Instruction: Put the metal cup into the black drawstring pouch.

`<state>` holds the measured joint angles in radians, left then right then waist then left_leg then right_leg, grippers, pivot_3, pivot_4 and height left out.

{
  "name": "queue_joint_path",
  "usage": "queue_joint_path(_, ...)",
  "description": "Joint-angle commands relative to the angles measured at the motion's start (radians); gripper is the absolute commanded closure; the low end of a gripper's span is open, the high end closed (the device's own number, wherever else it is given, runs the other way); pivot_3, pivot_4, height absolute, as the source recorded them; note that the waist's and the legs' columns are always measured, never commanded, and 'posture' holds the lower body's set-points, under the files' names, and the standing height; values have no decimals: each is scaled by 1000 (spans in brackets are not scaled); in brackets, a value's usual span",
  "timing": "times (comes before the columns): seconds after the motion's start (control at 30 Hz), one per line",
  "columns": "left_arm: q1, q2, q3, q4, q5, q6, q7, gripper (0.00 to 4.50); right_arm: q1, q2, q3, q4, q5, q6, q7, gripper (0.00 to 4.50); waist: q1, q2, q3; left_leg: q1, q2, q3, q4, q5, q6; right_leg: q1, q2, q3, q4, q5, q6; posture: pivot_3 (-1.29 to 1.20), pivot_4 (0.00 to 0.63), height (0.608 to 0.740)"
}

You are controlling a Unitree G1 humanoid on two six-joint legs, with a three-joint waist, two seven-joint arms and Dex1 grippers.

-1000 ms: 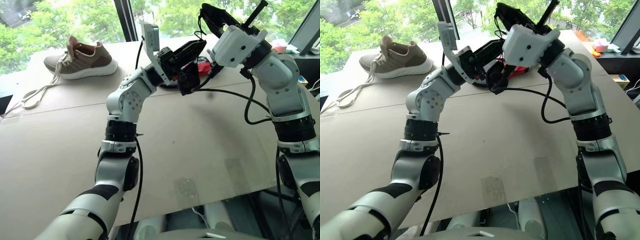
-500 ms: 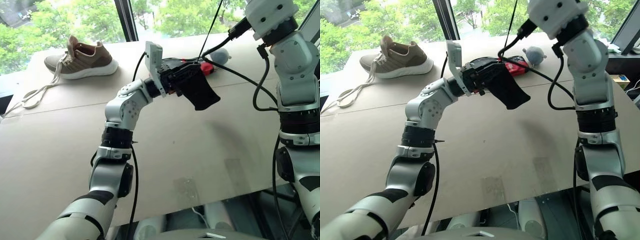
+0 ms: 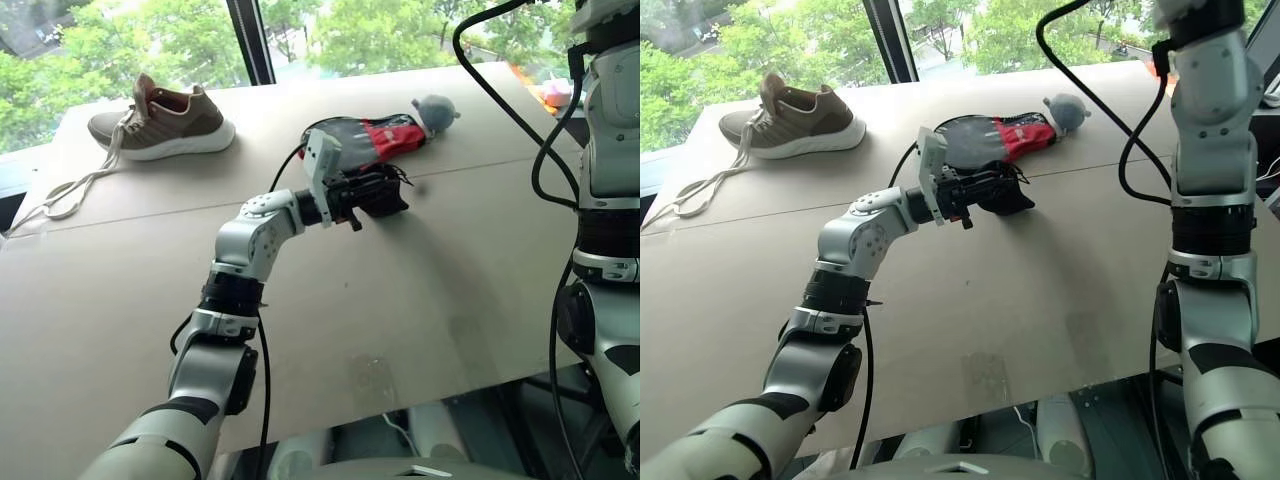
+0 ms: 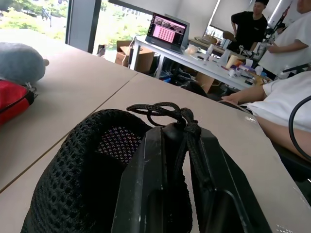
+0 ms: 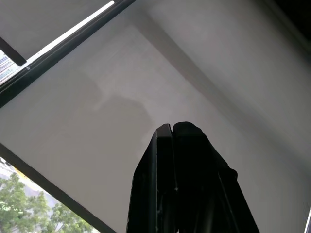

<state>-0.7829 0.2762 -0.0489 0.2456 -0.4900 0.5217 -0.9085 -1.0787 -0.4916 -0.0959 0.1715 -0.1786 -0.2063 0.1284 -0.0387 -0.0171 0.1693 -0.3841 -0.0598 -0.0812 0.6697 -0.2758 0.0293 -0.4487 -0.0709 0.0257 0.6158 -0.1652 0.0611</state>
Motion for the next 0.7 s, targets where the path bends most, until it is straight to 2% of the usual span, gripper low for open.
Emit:
queue_joint_path(0.03, -9, -1, 8, -30, 11, -23, 4, 4364, 63, 41, 22, -62, 197, 202, 194, 4500, -2, -1, 0, 1, 0, 0, 0, 0, 0, 0, 0, 0, 0, 0, 0, 0, 150, 740)
queue_joint_path(0.07, -9, -6, 10, -31, 11, -28, 8, 4364, 118, 48, 41, -111, 268, 286, 269, 4500, -2, -1, -1, 1, 1, 1, 0, 0, 0, 1, 0, 1, 1, 0, 0, 0, 150, 740)
queue_joint_path(0.17, -15, -18, 19, -27, 15, -46, 22, 4364, 262, 52, 49, -272, 428, 523, 372, 4500, 1, -1, -1, 2, 2, 1, 1, 0, 0, 2, 1, 0, 3, 0, 0, 0, 150, 740)
queue_joint_path(0.27, -16, -19, 20, -30, 20, -58, 24, 4364, 352, 9, 59, -379, 495, 660, 438, 3684, 5, 0, -1, 0, 1, 0, 2, 0, 1, 0, 0, 1, 8, 0, 0, 0, 150, 740)
queue_joint_path(0.33, -13, -16, 17, -39, 35, -92, 24, 4364, 412, -11, 49, -453, 576, 764, 474, 2754, 6, 0, -1, 0, 0, 0, 2, 0, 1, 0, 0, 1, 7, 0, 0, 0, 150, 740)
queue_joint_path(0.43, -11, -14, 8, -43, 62, -141, 22, 4364, 446, -26, 44, -506, 621, 820, 487, 1637, 7, -1, -1, 1, 1, -1, 2, 0, 1, 1, 0, 0, 2, 0, 0, 0, 150, 740)
queue_joint_path(0.7, 2, -4, -63, -21, 197, -328, -2, 4364, 471, 31, 54, -562, 734, 948, 459, 1637, 9, -1, -1, 2, 1, 1, 2, 0, 1, 1, 0, 1, 3, 0, 0, 0, 150, 740)
